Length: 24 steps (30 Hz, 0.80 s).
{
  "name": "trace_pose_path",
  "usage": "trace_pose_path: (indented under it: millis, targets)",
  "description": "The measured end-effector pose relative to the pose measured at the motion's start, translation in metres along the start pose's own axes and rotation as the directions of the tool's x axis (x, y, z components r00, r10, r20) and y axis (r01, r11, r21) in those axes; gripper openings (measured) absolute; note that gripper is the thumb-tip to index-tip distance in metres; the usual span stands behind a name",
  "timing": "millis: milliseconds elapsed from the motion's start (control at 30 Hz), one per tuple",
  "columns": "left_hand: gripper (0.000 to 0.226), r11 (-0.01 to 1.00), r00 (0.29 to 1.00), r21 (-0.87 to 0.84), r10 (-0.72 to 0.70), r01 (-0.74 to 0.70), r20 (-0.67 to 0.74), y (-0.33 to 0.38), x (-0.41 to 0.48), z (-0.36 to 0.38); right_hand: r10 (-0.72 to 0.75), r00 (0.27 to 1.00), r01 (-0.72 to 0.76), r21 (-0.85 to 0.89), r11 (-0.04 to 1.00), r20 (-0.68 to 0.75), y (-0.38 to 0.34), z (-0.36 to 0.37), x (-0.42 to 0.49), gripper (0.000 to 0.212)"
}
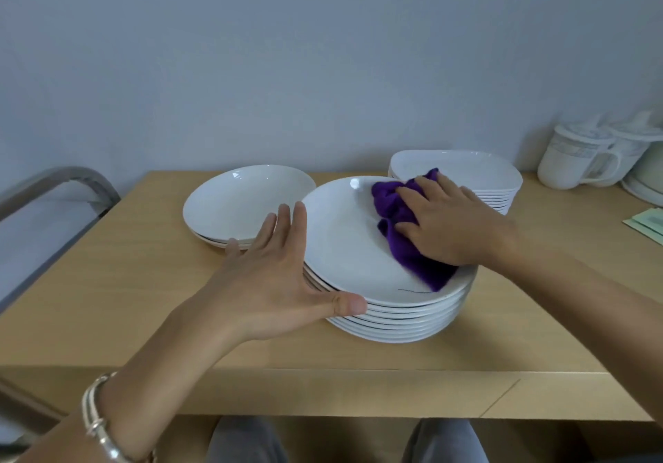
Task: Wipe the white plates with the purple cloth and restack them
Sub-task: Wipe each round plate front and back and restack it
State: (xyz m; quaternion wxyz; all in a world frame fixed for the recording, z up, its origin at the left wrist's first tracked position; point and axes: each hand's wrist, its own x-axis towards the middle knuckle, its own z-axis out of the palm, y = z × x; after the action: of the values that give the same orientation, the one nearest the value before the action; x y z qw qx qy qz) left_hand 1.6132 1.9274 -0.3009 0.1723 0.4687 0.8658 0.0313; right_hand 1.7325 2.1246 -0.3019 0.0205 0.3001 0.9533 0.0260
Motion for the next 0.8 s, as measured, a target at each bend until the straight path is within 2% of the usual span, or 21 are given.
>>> trace_pose_path:
  millis: [100,233,300,367,467,567,700,800]
  targets:
    - [0.144,1.0,1.0,-0.018,0.013,-0.013,-0.019,0.0,0.0,0.001,-0.098,0.991,0.097,0.017,0.995,0.093,0.001,-0.01,-0.034,0.056]
    - [0.146,0.998,0.999,-0.057,0.026,-0.028,-0.043,-0.001,0.001,0.004,-0.336,0.912,0.282,0.235,0.93,0.236,-0.029,-0.025,-0.054,0.047]
    - [0.146,0.994,0.998,-0.104,0.039,-0.044,-0.053,-0.002,0.002,0.006,-0.432,0.877,0.353,0.327,0.877,0.21,-0.046,-0.022,-0.044,0.045]
    - [0.145,0.988,0.997,-0.141,0.049,-0.058,-0.064,-0.002,0.001,0.007,-0.399,0.905,0.315,0.398,0.862,0.149,-0.059,-0.017,-0.028,0.05]
    - [0.139,0.987,0.995,-0.145,0.059,-0.069,-0.076,-0.002,0.0,0.007,-0.288,0.953,0.245,0.32,0.915,0.095,-0.07,-0.006,0.002,0.062]
    - [0.139,0.994,0.997,-0.099,0.042,-0.048,-0.06,-0.002,0.0,0.004,-0.165,0.986,0.155,0.255,0.954,0.017,-0.073,0.001,0.027,0.065]
    - [0.142,0.999,0.998,-0.036,0.033,-0.035,-0.062,-0.004,0.001,0.003,-0.018,0.998,0.026,0.156,0.987,-0.052,-0.038,0.003,0.036,0.063]
    - [0.14,1.0,0.997,-0.014,0.023,-0.024,-0.079,-0.003,0.0,0.003,0.02,0.996,-0.014,0.072,0.997,-0.085,-0.008,0.006,0.018,0.06]
